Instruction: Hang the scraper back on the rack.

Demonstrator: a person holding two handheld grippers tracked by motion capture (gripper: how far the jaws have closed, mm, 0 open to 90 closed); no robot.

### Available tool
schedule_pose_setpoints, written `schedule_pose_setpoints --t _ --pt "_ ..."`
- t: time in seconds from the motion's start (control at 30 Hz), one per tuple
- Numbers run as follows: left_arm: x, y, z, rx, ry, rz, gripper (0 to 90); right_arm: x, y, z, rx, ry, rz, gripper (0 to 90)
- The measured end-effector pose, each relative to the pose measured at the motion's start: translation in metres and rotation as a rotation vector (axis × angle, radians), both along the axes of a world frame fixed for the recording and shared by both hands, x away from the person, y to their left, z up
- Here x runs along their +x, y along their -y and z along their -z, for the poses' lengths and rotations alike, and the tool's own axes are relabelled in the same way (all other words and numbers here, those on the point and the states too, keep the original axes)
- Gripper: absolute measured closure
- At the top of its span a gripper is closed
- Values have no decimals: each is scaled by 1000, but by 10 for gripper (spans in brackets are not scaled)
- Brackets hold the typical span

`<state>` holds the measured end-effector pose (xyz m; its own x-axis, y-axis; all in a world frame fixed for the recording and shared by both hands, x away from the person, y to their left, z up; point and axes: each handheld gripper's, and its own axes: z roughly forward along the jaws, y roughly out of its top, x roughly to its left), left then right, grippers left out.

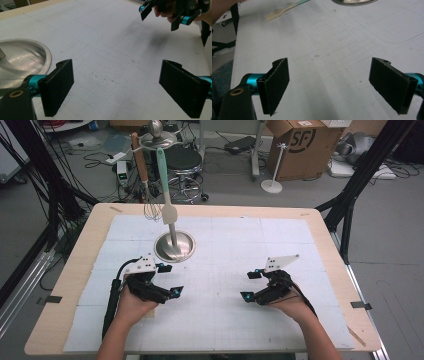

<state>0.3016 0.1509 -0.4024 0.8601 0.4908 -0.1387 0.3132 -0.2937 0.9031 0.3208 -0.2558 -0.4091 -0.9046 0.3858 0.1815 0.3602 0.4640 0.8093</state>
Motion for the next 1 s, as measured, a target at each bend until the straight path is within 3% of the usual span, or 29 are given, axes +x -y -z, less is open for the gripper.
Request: schedule_pose_setpoints --t 0.6,1.0 --pt "0 -4 0 -12 -2 -15 131 -4 7 -6 39 20 43 108" --pt "1 -4 0 -17 0 -18 131 -5 6 -6 33 24 31 107"
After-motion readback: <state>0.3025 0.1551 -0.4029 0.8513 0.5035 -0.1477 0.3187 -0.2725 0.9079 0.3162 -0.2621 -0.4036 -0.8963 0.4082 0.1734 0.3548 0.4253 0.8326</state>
